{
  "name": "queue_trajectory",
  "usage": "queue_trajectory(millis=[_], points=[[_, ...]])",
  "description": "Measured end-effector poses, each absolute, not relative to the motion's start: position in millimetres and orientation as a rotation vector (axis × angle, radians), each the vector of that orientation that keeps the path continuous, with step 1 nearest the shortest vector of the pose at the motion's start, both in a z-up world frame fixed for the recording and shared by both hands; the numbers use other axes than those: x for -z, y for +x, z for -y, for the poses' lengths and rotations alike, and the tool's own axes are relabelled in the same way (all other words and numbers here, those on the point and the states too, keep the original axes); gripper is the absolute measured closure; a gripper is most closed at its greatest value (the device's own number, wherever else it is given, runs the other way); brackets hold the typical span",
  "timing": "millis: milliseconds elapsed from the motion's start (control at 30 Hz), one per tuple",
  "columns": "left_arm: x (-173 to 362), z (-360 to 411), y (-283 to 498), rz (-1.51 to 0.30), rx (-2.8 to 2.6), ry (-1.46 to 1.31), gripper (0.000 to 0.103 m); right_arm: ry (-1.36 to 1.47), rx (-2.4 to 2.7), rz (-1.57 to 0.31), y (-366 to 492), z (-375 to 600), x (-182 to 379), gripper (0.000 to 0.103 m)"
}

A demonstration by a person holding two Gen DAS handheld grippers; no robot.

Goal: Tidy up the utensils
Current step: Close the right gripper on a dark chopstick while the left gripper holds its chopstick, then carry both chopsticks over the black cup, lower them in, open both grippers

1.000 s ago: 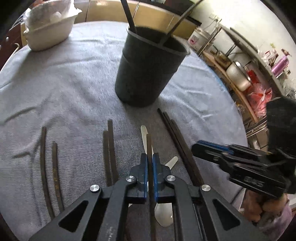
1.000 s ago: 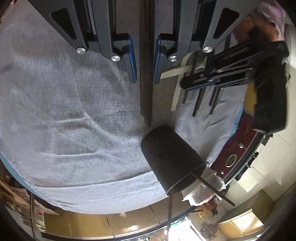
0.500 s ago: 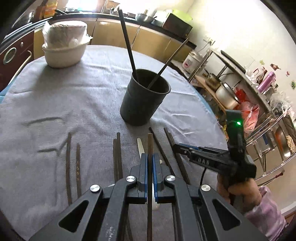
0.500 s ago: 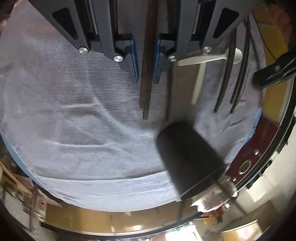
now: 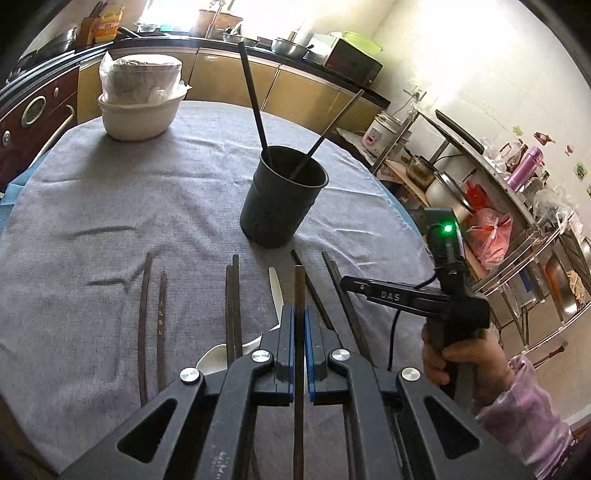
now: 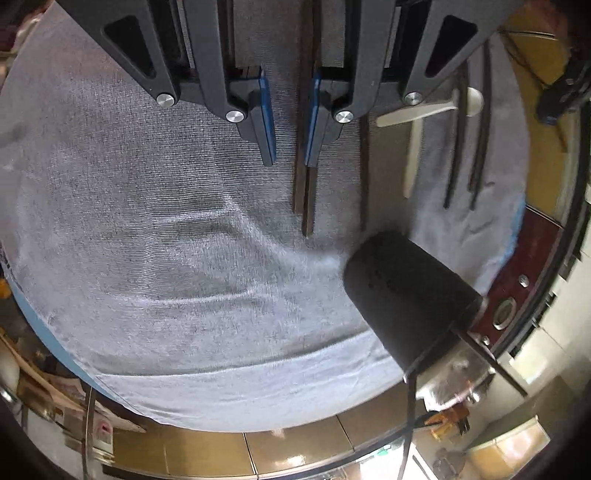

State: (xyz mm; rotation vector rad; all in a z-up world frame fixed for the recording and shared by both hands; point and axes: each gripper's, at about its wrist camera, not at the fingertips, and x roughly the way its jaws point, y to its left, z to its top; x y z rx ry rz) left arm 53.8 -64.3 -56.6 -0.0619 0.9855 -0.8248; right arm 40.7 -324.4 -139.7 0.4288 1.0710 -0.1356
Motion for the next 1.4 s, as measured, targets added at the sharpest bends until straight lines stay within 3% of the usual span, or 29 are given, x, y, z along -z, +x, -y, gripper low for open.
queue_trajectory(millis=[600,933,1000,1167,1400], points=[[56,63,54,-0.973,0.835,-0.065,0.098,0.348,0.177,-1.091,60,323,140,0.086],[59,69,53,-0.984,0.846,-0.067,0.098,0.224,0.217,-1.232,86,311,139,0.089],[58,67,52,-0.980,0.847,-0.068,0.098,0.212,0.210,-1.218,89,311,139,0.095],[50,60,53,-0.962,0.841,-0.073,0.098,0.301,0.182,-1.139,66,321,132,0.097],[16,63,45,-0.881,0.866,-0.042,0.098,0.340,0.124,-0.925,26,320,68,0.097]])
